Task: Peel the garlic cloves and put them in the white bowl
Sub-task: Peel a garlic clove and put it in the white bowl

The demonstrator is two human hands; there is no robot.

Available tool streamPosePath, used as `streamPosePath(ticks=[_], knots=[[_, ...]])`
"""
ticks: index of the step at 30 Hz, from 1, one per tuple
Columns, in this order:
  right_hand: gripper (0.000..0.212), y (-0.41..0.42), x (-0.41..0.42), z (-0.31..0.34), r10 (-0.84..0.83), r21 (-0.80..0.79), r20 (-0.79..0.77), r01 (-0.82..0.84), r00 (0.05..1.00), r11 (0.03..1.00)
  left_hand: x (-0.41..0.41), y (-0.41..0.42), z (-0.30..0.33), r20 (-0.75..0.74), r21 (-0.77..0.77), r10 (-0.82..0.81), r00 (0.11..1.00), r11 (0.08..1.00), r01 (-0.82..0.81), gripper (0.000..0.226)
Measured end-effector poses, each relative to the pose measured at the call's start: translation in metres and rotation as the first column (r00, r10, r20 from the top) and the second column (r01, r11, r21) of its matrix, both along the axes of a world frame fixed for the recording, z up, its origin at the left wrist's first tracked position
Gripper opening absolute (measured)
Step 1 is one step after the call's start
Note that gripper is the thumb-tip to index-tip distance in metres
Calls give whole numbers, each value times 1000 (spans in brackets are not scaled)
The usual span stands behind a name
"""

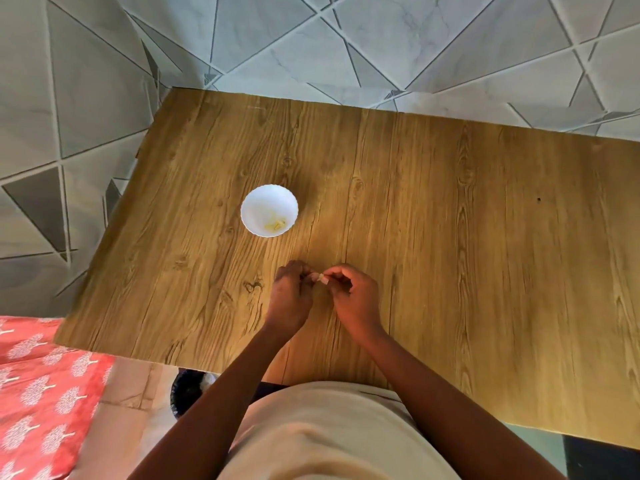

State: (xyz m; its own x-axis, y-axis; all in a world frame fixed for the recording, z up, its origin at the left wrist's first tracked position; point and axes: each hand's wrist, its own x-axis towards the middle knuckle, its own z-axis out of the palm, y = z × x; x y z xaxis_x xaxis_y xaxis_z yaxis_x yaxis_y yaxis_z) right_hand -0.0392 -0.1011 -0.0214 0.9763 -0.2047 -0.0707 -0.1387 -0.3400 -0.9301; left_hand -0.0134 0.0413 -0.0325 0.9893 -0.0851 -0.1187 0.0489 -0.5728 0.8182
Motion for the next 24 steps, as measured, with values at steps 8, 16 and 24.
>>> streamPosePath(ticks=[8, 16, 24], knots=[[11, 3, 7, 6, -50, 147, -73, 60, 996, 987, 0, 0, 4, -77, -56, 56, 996, 997, -60, 8], [14, 5, 15, 14, -104, 297, -142, 143, 984, 944, -1, -2, 17, -93, -93, 95, 991, 990, -104, 9], [14, 7, 9, 14, -130, 307, -139, 167, 982, 937, -9, -5, 15, -20, -5, 139, 990, 990, -139, 7]])
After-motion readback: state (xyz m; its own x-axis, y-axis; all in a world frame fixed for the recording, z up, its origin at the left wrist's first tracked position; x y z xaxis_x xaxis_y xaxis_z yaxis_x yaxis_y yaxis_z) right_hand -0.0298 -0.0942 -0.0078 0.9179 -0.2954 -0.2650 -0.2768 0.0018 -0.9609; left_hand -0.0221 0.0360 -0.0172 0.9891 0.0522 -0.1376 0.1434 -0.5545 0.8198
